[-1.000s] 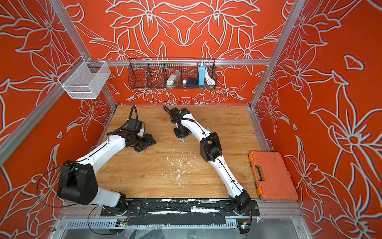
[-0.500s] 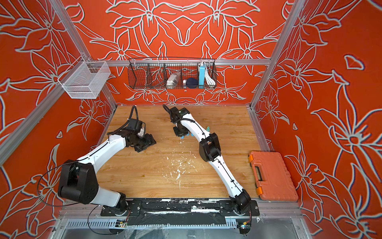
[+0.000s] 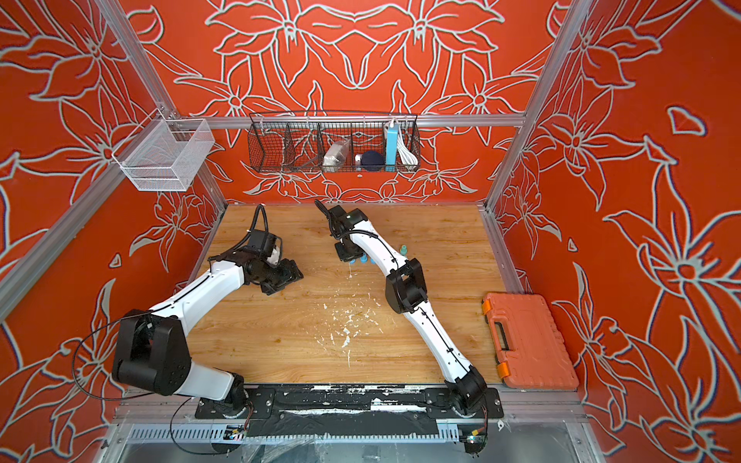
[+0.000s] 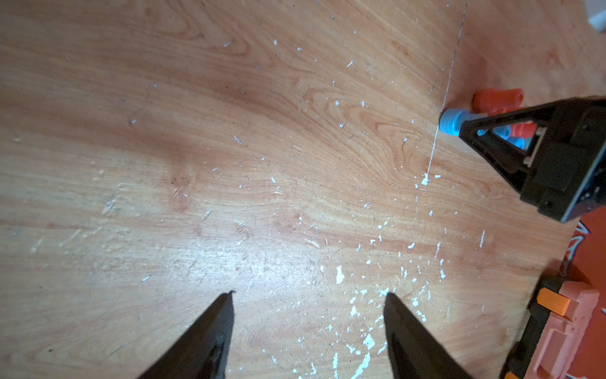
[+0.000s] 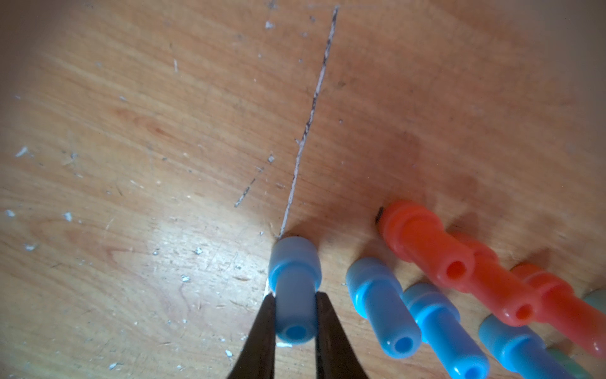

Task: Close the stamp cap
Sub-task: Place the stamp at the center of the board.

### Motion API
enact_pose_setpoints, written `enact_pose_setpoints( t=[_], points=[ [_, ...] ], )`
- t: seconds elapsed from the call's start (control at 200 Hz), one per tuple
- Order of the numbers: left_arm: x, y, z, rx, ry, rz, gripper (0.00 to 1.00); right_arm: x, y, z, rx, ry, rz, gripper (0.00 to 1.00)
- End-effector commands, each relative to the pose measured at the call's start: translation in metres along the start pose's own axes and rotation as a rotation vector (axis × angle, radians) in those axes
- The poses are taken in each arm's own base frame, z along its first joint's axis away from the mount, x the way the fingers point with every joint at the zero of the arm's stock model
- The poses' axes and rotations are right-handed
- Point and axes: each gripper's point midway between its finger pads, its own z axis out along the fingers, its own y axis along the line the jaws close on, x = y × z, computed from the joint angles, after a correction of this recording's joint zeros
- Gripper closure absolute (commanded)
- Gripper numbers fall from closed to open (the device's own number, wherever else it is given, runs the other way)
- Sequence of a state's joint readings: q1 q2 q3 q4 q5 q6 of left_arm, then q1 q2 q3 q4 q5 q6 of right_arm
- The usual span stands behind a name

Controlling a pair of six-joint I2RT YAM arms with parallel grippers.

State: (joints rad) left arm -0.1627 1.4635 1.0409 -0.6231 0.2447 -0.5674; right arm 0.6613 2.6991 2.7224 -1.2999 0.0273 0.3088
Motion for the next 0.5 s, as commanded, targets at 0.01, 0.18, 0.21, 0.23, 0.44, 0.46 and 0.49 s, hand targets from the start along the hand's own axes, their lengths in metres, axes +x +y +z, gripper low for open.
enact_pose_setpoints(
  t=[0.01,0.18,0.21,0.23,0.44,0.46,0.49],
  points=[
    [0.0015,0.0022,0.0037,-0.005,0.020,0.002,0.28,-0.0028,-0.0085,0.0078,0.033,-0.004,0.019,0.90],
    [0.0003,0.0007,0.0051,-0.001,0.024,0.004,0.28,-0.0054,-0.0149,0.0075,0.039,-0.010,0.031,0.89],
    [-0.0001,0.0001,0.0048,0.001,0.023,0.005,0.28,-0.0066,-0.0150,0.0064,0.036,-0.015,0.032,0.89],
    [-0.0002,0.0000,0.0049,0.000,0.023,0.005,0.28,-0.0071,-0.0158,0.0064,0.036,-0.016,0.033,0.88],
    [-0.0009,-0.0001,0.0050,0.000,0.022,0.005,0.28,-0.0098,-0.0158,0.0042,0.028,-0.026,0.030,0.86],
    [-0.0010,-0.0005,0.0050,0.001,0.022,0.005,0.28,-0.0101,-0.0158,0.0037,0.028,-0.028,0.029,0.86],
    [-0.0010,-0.0005,0.0050,0.002,0.022,0.005,0.28,-0.0099,-0.0154,0.0044,0.027,-0.027,0.029,0.85]
  ],
)
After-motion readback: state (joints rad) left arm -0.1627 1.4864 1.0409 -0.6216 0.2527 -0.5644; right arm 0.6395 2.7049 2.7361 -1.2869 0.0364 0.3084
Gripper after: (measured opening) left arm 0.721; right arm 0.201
